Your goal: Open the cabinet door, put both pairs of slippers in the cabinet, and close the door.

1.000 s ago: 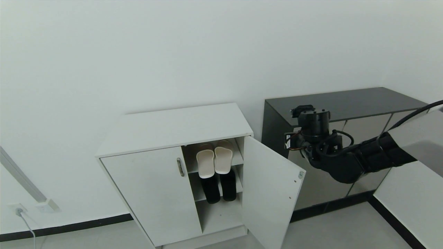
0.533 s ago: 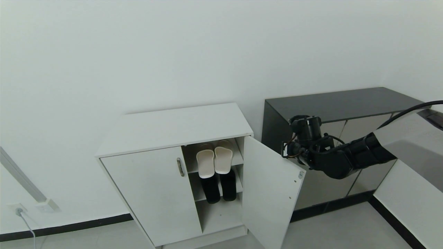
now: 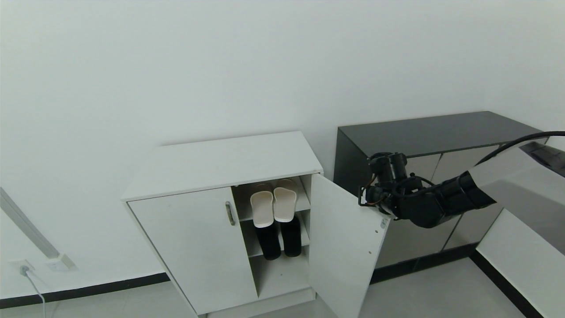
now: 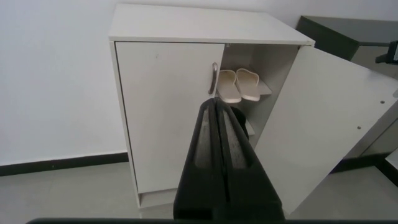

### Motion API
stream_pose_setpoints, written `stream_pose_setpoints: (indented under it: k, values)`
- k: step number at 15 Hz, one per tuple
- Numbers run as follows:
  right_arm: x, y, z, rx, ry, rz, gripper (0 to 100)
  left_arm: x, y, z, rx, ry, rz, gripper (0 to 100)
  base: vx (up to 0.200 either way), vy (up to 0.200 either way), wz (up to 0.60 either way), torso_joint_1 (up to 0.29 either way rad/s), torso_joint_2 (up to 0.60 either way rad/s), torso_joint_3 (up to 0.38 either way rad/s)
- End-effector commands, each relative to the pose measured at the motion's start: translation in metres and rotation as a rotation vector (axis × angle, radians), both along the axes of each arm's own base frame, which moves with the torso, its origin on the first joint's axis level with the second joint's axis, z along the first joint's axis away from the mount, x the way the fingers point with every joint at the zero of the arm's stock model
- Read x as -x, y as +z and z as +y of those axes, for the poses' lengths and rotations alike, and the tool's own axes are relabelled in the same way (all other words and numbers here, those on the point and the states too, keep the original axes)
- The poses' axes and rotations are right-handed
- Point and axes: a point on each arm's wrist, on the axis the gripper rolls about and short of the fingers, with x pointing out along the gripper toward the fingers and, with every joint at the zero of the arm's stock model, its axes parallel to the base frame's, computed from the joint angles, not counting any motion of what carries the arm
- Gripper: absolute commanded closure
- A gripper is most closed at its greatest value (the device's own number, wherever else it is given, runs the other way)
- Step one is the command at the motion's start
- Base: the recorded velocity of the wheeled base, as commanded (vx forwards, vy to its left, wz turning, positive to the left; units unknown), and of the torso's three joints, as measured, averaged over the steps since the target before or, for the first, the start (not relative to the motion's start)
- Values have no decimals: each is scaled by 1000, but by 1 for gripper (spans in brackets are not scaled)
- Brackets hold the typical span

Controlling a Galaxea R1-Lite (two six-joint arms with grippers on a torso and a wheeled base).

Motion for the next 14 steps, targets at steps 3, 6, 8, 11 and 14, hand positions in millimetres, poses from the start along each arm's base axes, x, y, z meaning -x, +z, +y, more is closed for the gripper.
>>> stream_pose_setpoints:
  k: [3, 6, 8, 11, 14]
  values:
    - [2, -4, 1, -6, 8, 14, 100, 0, 0, 0, 1, 1, -1, 100, 0, 0, 0, 0, 0, 0]
    - [11, -7, 8, -13, 24, 32, 100, 0, 0, 0, 1, 1, 1, 100, 0, 0, 0, 0, 0, 0]
    - [20, -5, 16, -18, 46, 38, 100, 0, 0, 0, 1, 1, -1, 100, 0, 0, 0, 0, 0, 0]
    - [41, 3, 33, -31, 102, 34, 100, 0, 0, 0, 1, 1, -1, 100, 0, 0, 0, 0, 0, 0]
    - [64, 12, 50, -51, 156, 29, 100, 0, 0, 0, 2, 1, -1, 100, 0, 0, 0, 0, 0, 0]
